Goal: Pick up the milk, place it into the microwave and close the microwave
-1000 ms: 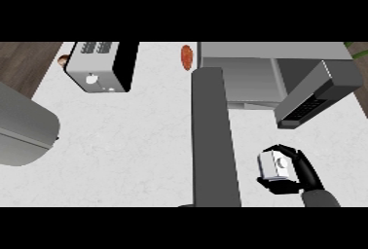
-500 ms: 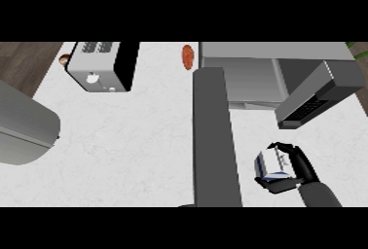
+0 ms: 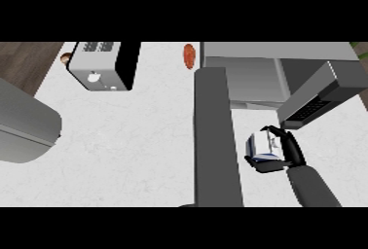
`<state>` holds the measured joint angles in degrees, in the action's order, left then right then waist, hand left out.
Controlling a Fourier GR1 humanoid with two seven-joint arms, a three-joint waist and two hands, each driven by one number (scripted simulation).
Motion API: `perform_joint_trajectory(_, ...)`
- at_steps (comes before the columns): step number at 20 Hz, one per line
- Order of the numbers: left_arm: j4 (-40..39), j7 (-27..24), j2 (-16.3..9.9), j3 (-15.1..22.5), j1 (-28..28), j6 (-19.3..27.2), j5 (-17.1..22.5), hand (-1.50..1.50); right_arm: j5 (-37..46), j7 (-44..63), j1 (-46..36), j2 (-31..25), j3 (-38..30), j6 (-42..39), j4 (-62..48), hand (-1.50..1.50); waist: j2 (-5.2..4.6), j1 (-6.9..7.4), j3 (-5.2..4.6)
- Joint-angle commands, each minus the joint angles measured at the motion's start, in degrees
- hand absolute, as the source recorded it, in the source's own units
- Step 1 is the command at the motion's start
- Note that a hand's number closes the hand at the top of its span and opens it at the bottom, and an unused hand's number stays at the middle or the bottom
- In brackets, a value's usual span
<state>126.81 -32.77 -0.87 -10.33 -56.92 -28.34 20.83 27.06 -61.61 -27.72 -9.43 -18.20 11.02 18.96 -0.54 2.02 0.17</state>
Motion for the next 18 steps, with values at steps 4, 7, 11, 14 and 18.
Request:
perform_joint_trajectory(4, -1.12, -0.43, -0.64, -3.21, -1.56, -2.32, 2.41, -1.5, -1.7, -6.86, -1.74, -0.43, 1.34, -10.28, 1.85, 1.5, 0.62, -0.82, -0.11)
perform_joint_trajectory(7, -4.84, -0.59, 0.12, -3.54, 2.99, -1.61, 0.85, -1.5, -0.37, -4.1, -2.23, 2.96, 3.89, -5.35, 6.0, 1.5, 0.72, -1.61, -0.19)
perform_joint_trajectory(11, -2.42, 3.39, 0.14, -3.58, 2.94, -0.82, 2.38, -1.5, -0.02, 5.8, -2.58, 5.65, 5.99, -1.39, 14.83, 1.5, 0.87, -2.26, -0.22)
perform_joint_trajectory(14, -2.12, 1.91, 0.5, -5.03, 0.51, -3.36, 2.64, -1.5, -0.39, 10.85, -4.66, 5.33, 4.85, 2.4, 16.54, 1.5, 0.76, -1.66, -0.19)
perform_joint_trajectory(18, -4.43, 3.99, 0.78, -5.55, 5.03, -1.59, 1.44, -1.5, -0.8, 20.49, -10.61, 4.92, 5.68, -1.14, 18.65, 1.5, 0.6, -1.63, -0.19)
